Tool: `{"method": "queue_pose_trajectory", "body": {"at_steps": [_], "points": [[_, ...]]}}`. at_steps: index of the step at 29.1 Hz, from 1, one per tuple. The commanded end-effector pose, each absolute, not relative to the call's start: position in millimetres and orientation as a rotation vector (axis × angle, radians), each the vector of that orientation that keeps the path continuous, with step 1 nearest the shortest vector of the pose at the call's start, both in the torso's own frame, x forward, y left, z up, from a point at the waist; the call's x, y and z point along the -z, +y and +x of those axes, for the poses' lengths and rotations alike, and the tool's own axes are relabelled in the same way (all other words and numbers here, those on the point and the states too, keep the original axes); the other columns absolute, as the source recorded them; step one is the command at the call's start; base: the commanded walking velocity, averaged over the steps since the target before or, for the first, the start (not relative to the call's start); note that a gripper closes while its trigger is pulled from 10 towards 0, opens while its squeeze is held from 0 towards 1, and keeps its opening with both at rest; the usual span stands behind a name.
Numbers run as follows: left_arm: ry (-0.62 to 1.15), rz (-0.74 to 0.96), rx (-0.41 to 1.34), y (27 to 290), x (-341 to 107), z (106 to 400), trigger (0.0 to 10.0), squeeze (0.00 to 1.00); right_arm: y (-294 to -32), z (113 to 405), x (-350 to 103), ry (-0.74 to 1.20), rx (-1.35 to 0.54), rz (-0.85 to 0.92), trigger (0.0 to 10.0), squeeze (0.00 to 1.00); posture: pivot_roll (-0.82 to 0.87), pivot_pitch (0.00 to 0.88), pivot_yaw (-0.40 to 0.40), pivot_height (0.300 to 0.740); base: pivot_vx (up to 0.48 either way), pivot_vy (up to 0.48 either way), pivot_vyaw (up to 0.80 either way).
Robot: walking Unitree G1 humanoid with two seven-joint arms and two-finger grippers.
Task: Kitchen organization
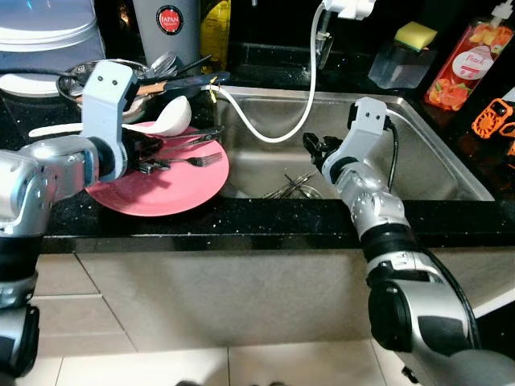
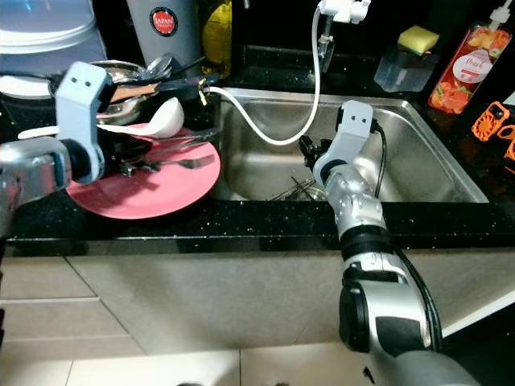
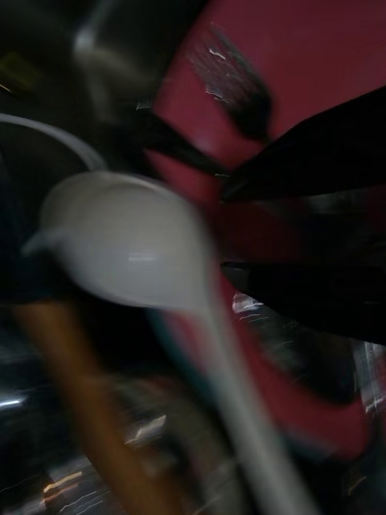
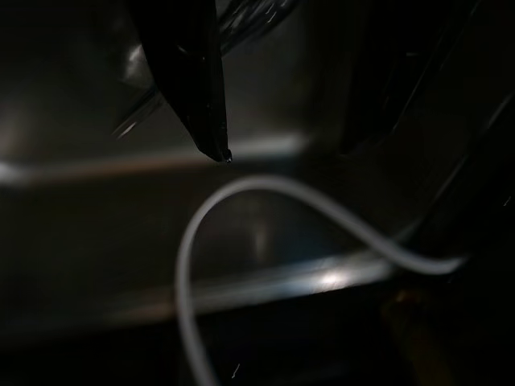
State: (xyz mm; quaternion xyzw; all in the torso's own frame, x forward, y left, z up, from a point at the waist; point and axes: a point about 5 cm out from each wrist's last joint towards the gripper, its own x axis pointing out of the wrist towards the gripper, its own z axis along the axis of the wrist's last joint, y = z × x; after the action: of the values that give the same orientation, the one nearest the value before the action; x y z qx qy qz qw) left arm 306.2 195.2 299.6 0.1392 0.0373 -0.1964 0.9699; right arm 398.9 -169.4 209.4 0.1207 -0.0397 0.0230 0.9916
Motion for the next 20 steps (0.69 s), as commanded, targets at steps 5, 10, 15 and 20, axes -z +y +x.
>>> {"method": "queue_pose_trajectory", "body": {"at_steps": [5, 10, 15, 20], "points": [[-0.245, 0.37, -0.052, 222.3, -321.6, 291.8, 10.0, 0.0, -241.5, 381.5, -245.0, -0.34, 0.29, 0.094, 10.0, 0.0, 0.32, 0.016, -0.084, 0.74, 0.0, 0.0, 0.0], [-0.253, 0.596, -0.518, 268.1, -313.4, 274.0, 10.0, 0.0, -287.9, 367.1, -230.2, -0.293, 0.537, 0.02, 10.0, 0.0, 0.33, 0.014, -0.095, 0.74, 0.0, 0.0, 0.0], [-0.19, 0.708, -0.822, 308.8, -294.8, 246.5, 10.0, 0.0, -318.4, 353.7, -205.2, -0.2, 0.684, -0.011, 10.0, 0.0, 0.37, 0.013, -0.11, 0.74, 0.0, 0.0, 0.0], [-0.058, 0.95, -1.154, 348.2, -264.4, 202.6, 10.0, 0.0, -346.7, 335.3, -175.4, -0.068, 0.855, -0.041, 10.0, 0.0, 0.38, 0.013, -0.118, 0.74, 0.0, 0.0, 0.0]]}}
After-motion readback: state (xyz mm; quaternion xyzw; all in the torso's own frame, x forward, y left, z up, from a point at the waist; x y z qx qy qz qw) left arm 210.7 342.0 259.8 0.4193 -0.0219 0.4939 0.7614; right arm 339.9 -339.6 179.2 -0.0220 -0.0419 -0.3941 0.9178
